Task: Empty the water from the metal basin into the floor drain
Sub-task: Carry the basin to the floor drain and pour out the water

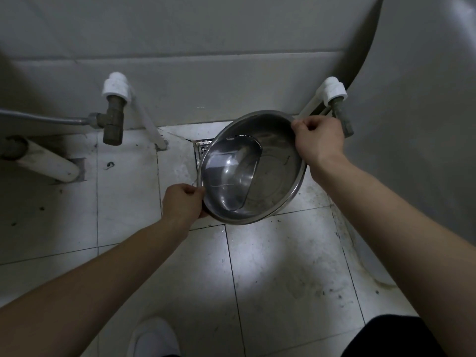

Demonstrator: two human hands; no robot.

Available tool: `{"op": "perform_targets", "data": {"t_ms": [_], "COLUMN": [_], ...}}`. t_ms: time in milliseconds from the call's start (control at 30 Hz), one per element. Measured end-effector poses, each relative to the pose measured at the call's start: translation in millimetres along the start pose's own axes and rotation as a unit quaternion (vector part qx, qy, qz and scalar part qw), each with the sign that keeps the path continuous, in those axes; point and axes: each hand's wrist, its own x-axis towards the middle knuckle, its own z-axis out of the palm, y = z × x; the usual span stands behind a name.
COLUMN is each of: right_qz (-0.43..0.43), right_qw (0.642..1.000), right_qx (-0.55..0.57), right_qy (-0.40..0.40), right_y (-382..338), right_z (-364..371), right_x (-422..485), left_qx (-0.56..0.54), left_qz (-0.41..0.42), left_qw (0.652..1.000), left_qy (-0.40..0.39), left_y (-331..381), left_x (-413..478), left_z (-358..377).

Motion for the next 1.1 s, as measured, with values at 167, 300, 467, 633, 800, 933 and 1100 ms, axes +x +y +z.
{"op": "perform_targets", "data": {"t_ms": [167, 300, 467, 633, 800, 933, 1100], "right_qz": [-0.003, -0.011, -0.014, -0.014, -0.009, -0.01, -0.012], "right_qw": [1.0, 1.0, 1.0, 1.0, 1.0, 1.0, 1.0], "right_qx": [0.006, 0.0, -0.006, -0.001, 0.006, 0.01, 0.019], "right_qy": [-0.004, 0.001, 0.003, 0.004, -0.001, -0.002, -0.002], "right_y": [1.7, 0.9, 1.7, -0.1, -2.0, -2.8, -1.5], "right_z": [-1.0, -1.7, -1.9, -2.2, -2.7, -3.3, -2.3], "right_x": [0.7, 1.2, 2.2, 1.4, -0.2, -0.5, -0.8], "left_qx": [-0.005, -0.009, -0.008, -0.006, -0.002, -0.003, -0.009], "left_qz": [-0.004, -0.003, -0.005, -0.01, -0.008, -0.008, -0.007], "left_qw": [1.0, 1.0, 1.0, 1.0, 1.0, 1.0, 1.0], "left_qy": [0.004, 0.006, 0.004, 0.004, -0.001, -0.002, -0.002], "left_y": [-0.3, -0.5, -1.2, -1.6, -1.6, -2.7, -2.7], "left_x": [-2.0, -2.2, -2.6, -1.9, -1.0, -1.1, -1.1], "left_z": [1.7, 2.6, 2.5, 3.6, 4.1, 4.0, 4.7]}}
